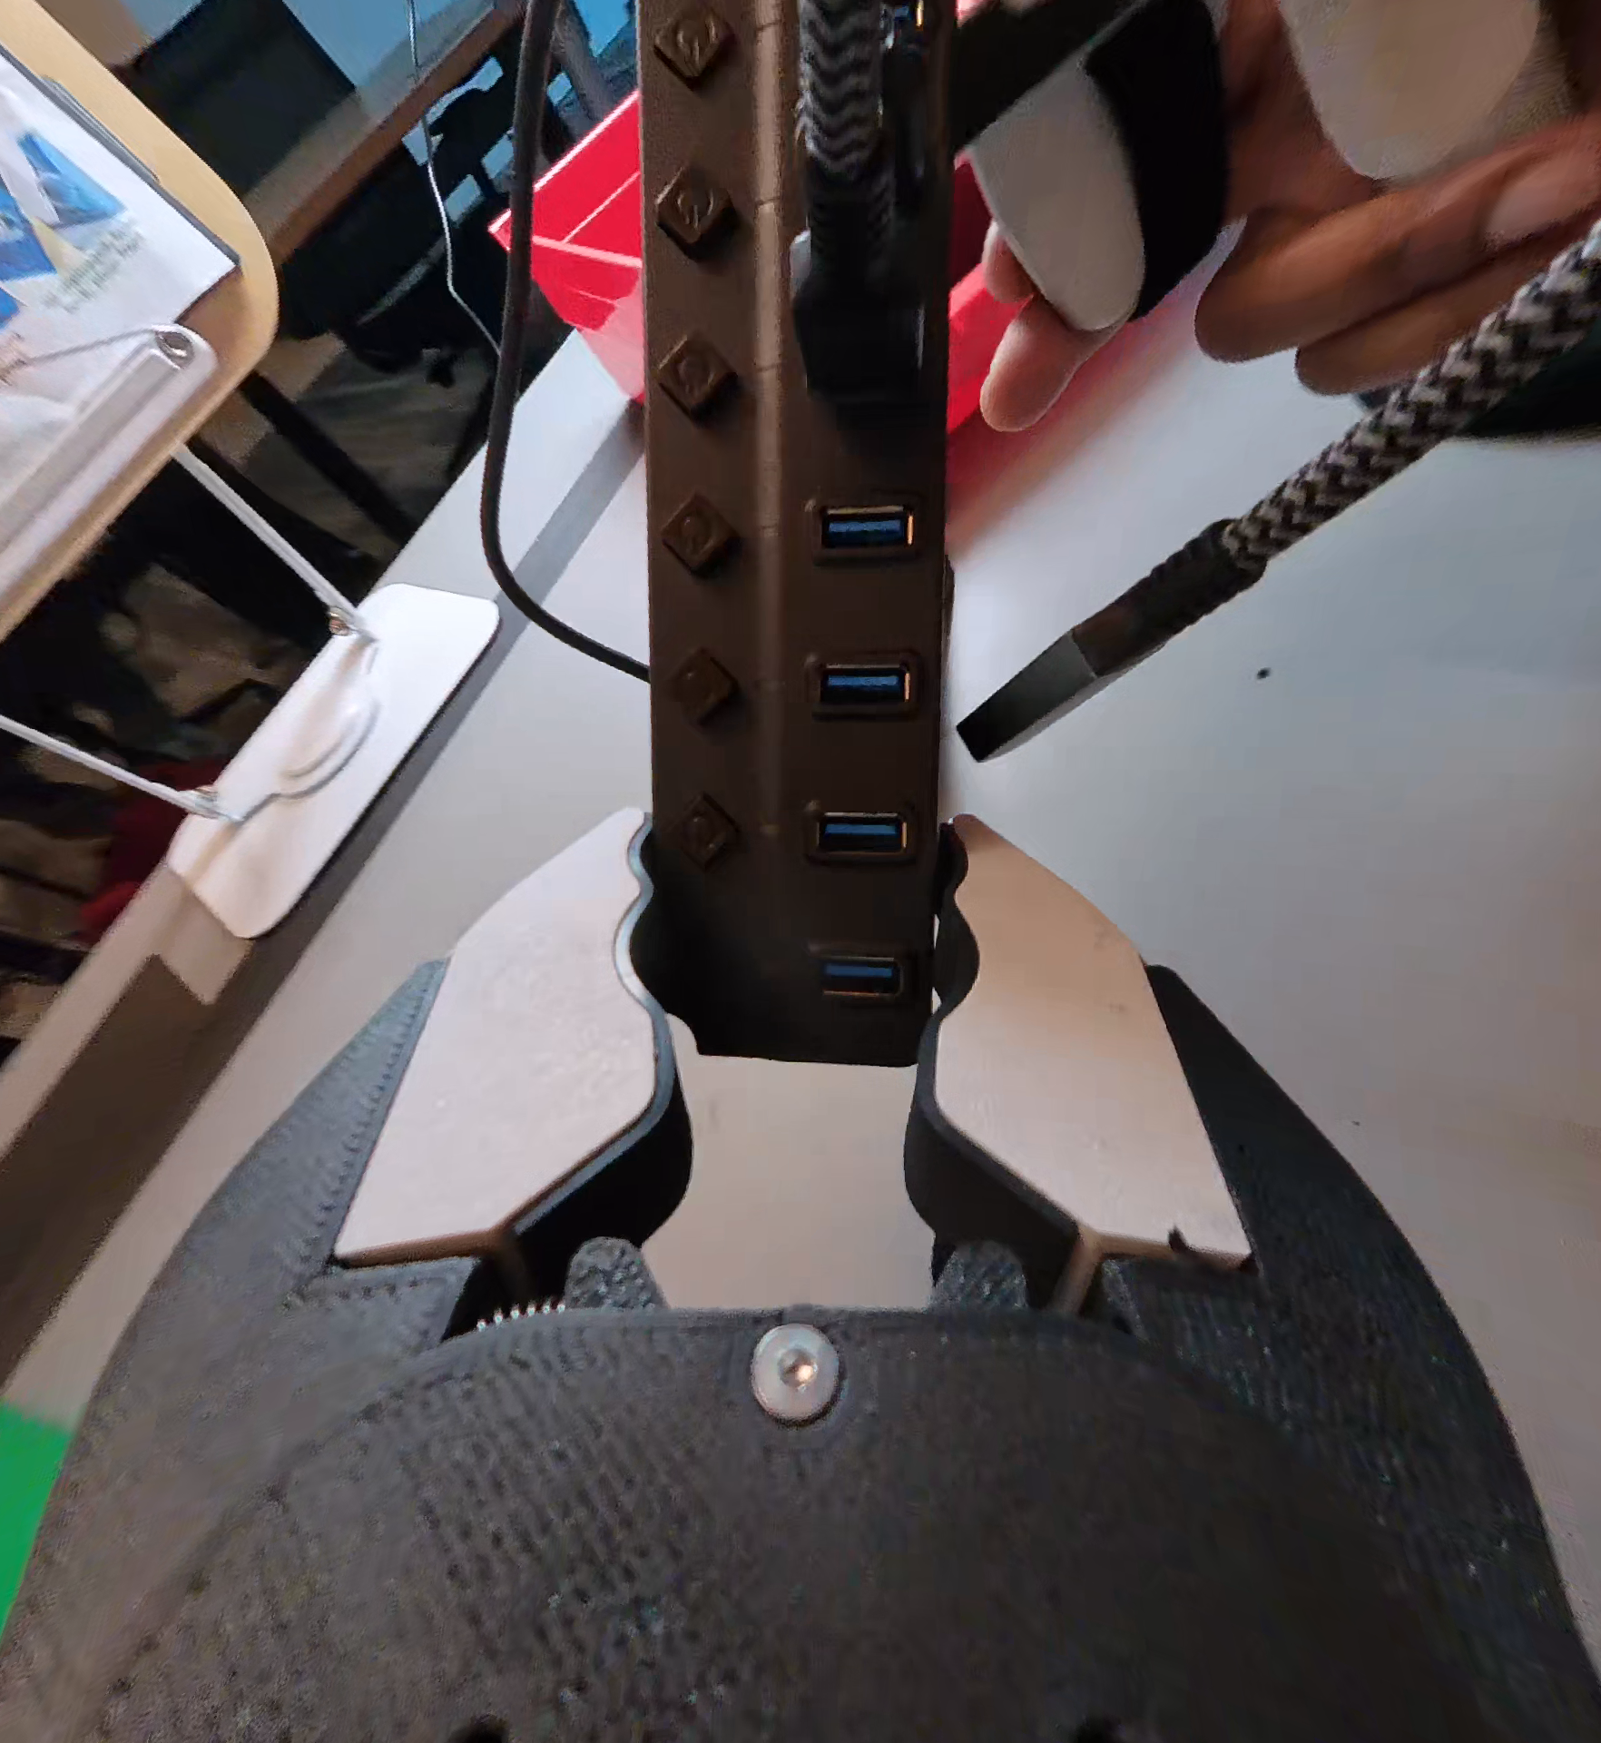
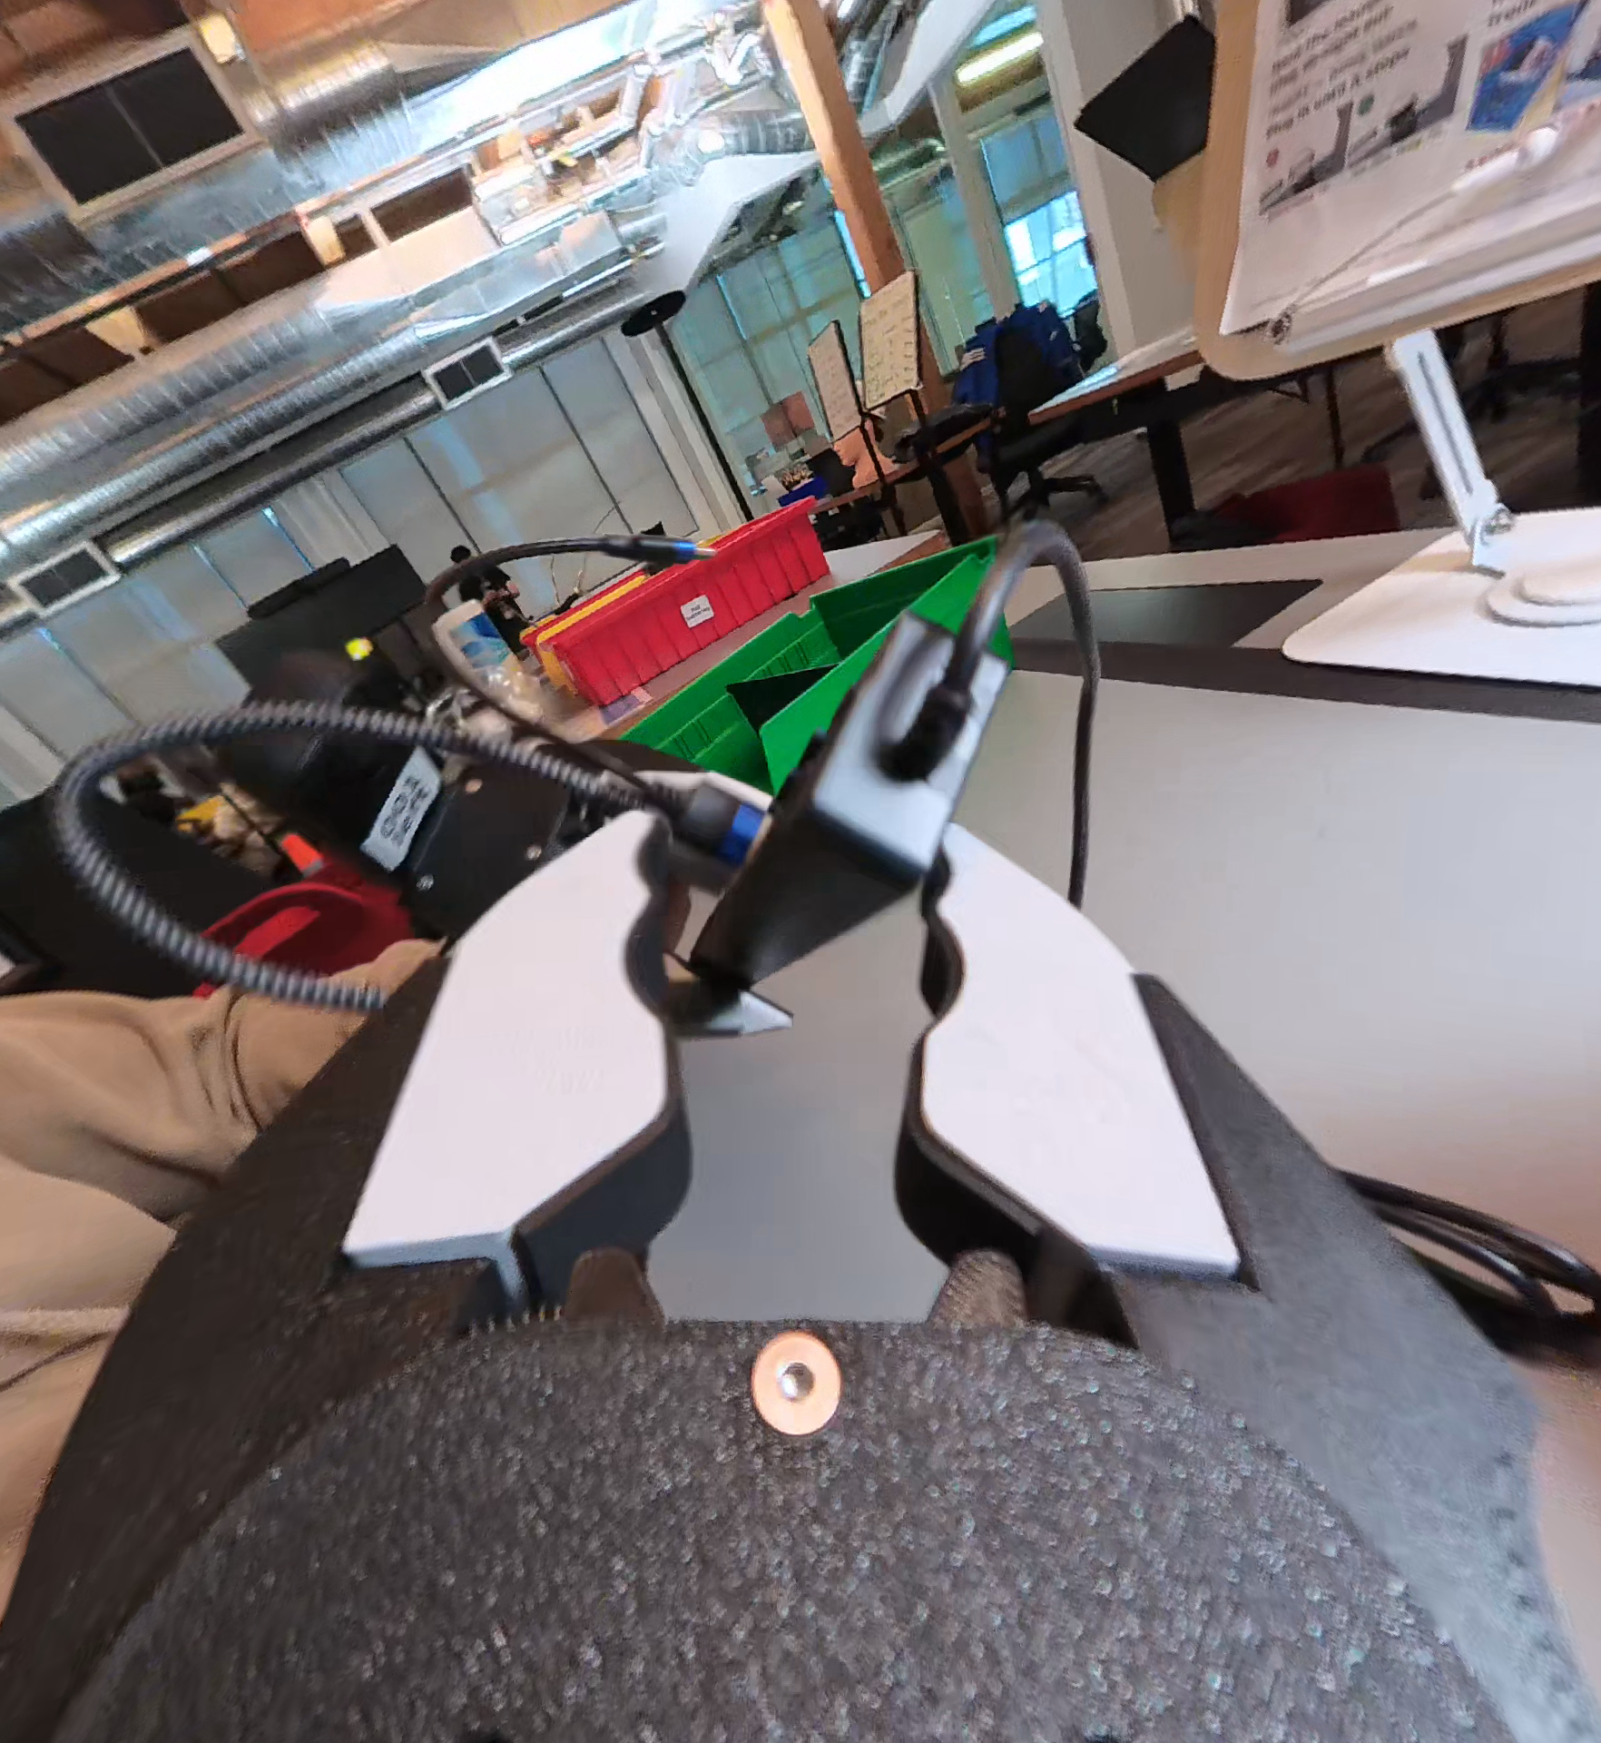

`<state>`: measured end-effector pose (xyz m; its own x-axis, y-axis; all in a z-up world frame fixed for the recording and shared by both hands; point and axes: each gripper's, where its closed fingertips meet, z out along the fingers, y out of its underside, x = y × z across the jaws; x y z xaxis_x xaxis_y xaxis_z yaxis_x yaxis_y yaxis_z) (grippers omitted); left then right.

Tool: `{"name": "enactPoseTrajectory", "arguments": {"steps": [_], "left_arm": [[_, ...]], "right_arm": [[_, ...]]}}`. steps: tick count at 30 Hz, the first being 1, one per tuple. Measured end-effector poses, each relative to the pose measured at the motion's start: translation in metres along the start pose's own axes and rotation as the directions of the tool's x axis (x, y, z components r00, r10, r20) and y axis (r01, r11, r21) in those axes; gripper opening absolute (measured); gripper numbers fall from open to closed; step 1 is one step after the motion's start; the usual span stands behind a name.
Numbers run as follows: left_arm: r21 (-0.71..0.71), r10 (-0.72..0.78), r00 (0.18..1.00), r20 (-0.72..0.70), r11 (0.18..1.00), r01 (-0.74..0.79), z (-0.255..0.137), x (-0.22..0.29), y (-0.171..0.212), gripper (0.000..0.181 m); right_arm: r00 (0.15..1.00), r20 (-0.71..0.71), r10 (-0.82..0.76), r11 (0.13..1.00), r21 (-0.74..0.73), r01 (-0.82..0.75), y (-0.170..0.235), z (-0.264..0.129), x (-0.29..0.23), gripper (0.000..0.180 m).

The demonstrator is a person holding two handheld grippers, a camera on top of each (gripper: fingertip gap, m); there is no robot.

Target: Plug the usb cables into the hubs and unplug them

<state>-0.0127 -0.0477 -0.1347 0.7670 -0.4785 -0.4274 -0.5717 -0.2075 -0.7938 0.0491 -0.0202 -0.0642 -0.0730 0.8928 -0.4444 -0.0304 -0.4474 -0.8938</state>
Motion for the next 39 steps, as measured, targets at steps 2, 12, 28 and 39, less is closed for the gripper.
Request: {"name": "enactPoseTrajectory", "arguments": {"steps": [2,12,28,39], "left_arm": [[-0.011,0.035,0.999,0.042,0.999,-0.034,0.001,-0.001,0.0,0.054],[0.237,-0.229,0.956,-0.181,0.934,0.269,-0.034,-0.009,-0.026,0.061],[0.361,-0.389,0.892,-0.23,0.818,0.449,-0.084,-0.043,-0.01,0.057],[0.372,-0.477,0.841,-0.257,0.754,0.541,-0.086,-0.055,-0.003,0.054]], "right_arm": [[0.999,-0.014,0.03,0.999,0.026,-0.03,-0.002,0.002,0.0,0.046],[0.995,0.058,-0.076,0.996,0.045,0.074,-0.058,0.011,-0.026,0.025],[0.866,-0.338,-0.37,0.902,0.094,0.422,-0.305,-0.046,0.015,0.024],[0.768,-0.589,-0.251,0.952,-0.007,0.306,-0.278,-0.094,0.15,0.024]]}}
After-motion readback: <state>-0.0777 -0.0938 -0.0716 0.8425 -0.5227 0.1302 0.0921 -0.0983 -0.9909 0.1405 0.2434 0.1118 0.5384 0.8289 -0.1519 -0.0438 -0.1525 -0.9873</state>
